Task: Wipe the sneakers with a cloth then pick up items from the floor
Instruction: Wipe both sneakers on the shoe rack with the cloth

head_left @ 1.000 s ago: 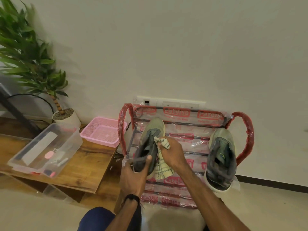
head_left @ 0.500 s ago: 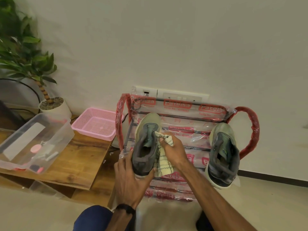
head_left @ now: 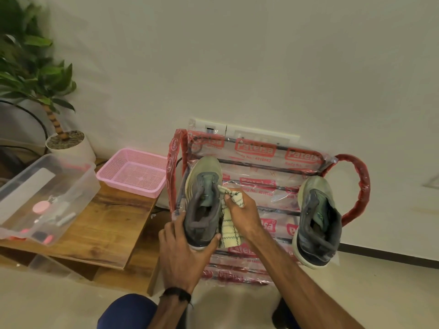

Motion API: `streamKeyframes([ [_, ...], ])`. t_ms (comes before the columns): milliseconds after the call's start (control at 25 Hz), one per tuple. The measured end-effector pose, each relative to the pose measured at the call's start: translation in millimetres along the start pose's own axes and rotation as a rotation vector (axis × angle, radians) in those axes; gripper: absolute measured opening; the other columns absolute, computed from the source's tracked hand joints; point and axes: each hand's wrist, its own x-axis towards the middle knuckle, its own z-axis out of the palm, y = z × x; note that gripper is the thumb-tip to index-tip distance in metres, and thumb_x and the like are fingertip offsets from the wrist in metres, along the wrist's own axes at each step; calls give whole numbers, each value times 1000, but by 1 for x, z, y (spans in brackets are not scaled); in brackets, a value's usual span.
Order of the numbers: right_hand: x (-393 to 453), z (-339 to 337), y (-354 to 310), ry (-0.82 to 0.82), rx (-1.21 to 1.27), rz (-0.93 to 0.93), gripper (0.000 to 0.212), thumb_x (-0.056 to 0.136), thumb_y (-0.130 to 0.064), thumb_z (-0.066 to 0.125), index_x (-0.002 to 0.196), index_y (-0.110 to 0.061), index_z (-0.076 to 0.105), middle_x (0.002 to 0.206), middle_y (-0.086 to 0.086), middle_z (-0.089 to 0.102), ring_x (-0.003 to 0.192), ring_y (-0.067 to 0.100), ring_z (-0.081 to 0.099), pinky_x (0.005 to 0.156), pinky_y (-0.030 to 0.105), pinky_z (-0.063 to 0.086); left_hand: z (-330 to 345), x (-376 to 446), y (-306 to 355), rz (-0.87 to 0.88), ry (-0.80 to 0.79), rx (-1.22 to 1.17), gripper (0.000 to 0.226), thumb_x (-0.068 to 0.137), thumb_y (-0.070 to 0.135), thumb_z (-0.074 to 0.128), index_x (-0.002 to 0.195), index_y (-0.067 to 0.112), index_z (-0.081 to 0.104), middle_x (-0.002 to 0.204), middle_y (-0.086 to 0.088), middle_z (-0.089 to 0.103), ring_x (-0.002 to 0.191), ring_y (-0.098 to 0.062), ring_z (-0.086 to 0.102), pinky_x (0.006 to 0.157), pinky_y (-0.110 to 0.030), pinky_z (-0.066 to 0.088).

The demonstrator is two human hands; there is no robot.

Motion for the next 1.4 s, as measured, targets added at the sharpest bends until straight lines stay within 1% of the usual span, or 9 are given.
streamKeyframes([
  [200, -6, -5, 3, 39, 5, -46, 15, 100, -23, 60, 108, -33, 67, 96, -14, 71, 91, 6, 66, 72, 18, 50, -2, 4, -5, -18, -53, -53, 104, 63, 78, 74, 143, 20, 41, 128, -6, 54, 112, -21, 46, 96, -33, 43],
  [400, -10, -7, 3, 161, -27, -167, 27, 99, -16, 62, 125, -18, 68, 111, -7, 70, 95, 3, 63, 73, -2, 43, -1, 11, -8, -48, -96, -67, 109, 63, 83, 70, 149, 25, 35, 136, -4, 53, 118, -22, 44, 98, -47, 49],
  [560, -16, 2, -5, 133, -9, -200, 28, 98, -11, 62, 124, -19, 68, 102, -14, 66, 85, -10, 58, 67, -1, 41, 1, 13, -16, -70, -154, -210, 104, 64, 72, 78, 150, 32, 33, 142, 1, 51, 128, -22, 41, 103, -52, 46],
  [720, -16, 11, -4, 109, -47, -193, 27, 99, -17, 60, 125, -22, 68, 110, -8, 71, 91, 4, 61, 73, 8, 45, -3, 24, -25, -13, -202, -185, 104, 64, 80, 73, 150, 36, 34, 138, 4, 55, 129, -20, 48, 104, -50, 47],
  [800, -17, 6, -1, 100, -49, -185, 29, 100, -17, 60, 127, -21, 66, 114, -5, 72, 93, 4, 61, 72, 6, 44, -8, 26, -24, 3, -235, -162, 107, 63, 82, 72, 151, 37, 33, 139, 6, 56, 130, -19, 50, 103, -50, 49],
  [1040, -35, -31, -4, 141, 52, -159, 22, 101, -24, 59, 120, -20, 69, 91, -10, 70, 68, -5, 57, 56, 8, 40, -33, 19, -11, 5, -307, -149, 103, 63, 85, 68, 147, 36, 36, 137, 0, 57, 124, -21, 56, 94, -54, 55],
  [1200, -60, -78, -24, 172, 218, -151, 18, 101, -27, 60, 115, -24, 69, 100, -6, 74, 86, 11, 68, 65, 12, 52, -60, -6, 27, -59, -136, -92, 94, 71, 64, 75, 148, 30, 34, 145, -6, 41, 130, -26, 42, 98, -54, 49],
  [1320, -78, -135, -38, 243, 337, -194, 24, 100, -29, 61, 121, -20, 68, 100, -4, 76, 90, 14, 73, 77, 29, 61, -72, -23, 82, 181, -50, -130, 74, 79, 44, 74, 142, 15, 45, 141, -10, 46, 128, -24, 43, 100, -41, 44],
  [1400, -86, -178, -41, 322, 381, -218, 25, 99, -26, 62, 122, -19, 68, 101, -3, 77, 92, 15, 74, 79, 37, 62, -58, -27, 124, 380, -131, -189, 64, 87, 44, 73, 139, 16, 49, 140, -6, 48, 130, -19, 45, 104, -37, 41],
])
